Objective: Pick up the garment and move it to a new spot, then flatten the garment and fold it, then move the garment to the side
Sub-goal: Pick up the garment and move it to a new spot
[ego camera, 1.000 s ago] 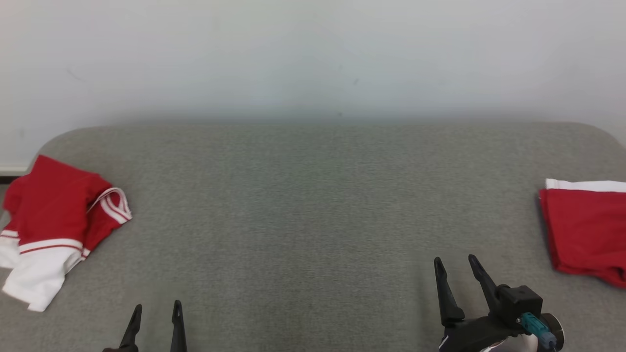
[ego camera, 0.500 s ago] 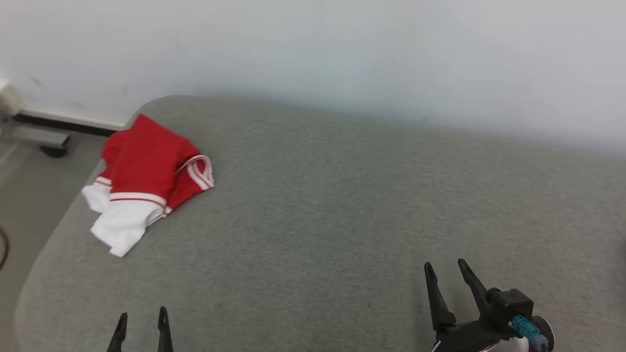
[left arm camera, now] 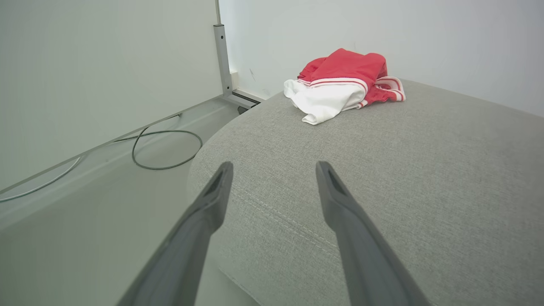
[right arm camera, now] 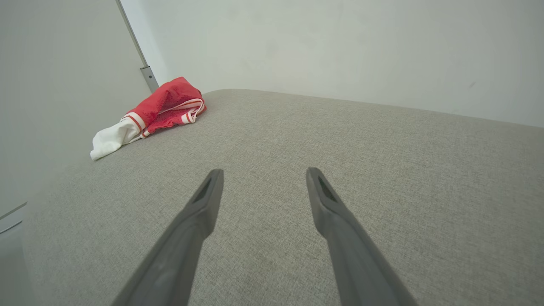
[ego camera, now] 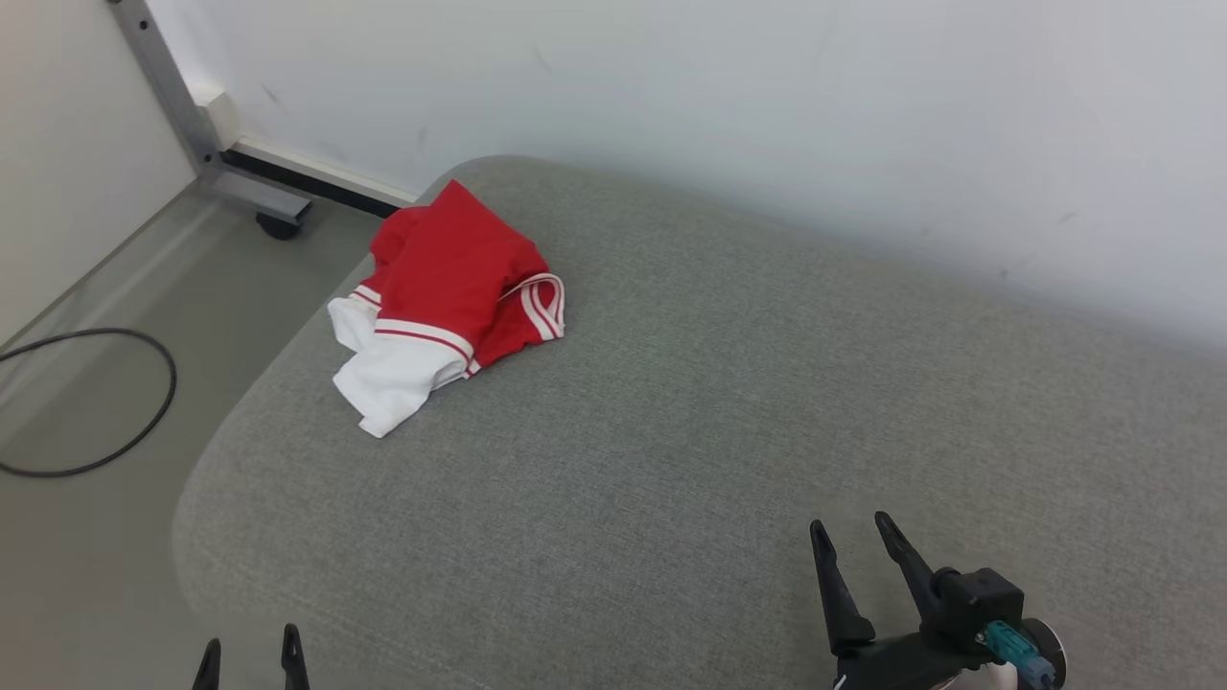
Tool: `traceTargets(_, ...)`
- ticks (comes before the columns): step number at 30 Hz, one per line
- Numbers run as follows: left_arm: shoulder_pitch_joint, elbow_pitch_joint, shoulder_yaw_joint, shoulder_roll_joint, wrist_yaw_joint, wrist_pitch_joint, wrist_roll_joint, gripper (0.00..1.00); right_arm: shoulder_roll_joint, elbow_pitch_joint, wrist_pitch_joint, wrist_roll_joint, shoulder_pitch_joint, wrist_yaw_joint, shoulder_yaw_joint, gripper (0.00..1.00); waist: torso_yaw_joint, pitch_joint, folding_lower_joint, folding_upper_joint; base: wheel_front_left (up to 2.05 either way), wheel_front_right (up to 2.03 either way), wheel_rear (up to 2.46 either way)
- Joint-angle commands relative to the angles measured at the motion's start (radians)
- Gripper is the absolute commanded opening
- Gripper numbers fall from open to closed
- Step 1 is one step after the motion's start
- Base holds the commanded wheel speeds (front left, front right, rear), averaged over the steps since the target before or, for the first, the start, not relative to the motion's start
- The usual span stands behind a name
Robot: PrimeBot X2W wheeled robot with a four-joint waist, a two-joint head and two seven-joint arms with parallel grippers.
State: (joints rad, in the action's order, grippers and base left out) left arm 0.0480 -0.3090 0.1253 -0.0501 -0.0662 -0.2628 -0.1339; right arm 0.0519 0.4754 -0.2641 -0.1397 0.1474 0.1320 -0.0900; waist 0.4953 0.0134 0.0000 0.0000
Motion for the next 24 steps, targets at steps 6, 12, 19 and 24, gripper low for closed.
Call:
traceTargets(6,0.016,0.007,0.01,-0.001,0.006,-0.003,-0.015,1.0,-0.001,0.006,0.0,-0.002,0.006,-0.002,-0.008,1.0,0.022,0.003,0.0,0.0,0.0,0.0,0.0)
traceTargets(12,-0.001,0.006,0.01,-0.001,0.002,-0.003,-0.046,1.0,-0.001,0.007,0.0,0.011,0.012,-0.002,-0.004,1.0,0.0,0.021,0.0,0.0,0.0,0.0,0.0)
traceTargets(19,-0.037,-0.019,-0.002,-0.001,-0.018,-0.003,-0.063,1.0,-0.001,-0.004,0.0,0.044,0.034,-0.002,-0.005,1.0,-0.041,0.069,0.0,0.0,0.0,0.0,0.0)
traceTargets(24,-0.106,-0.052,-0.003,-0.001,-0.039,-0.003,-0.036,1.0,0.003,-0.023,0.0,0.073,0.063,-0.002,-0.017,1.0,-0.083,0.121,0.0,0.0,0.0,0.0,0.0)
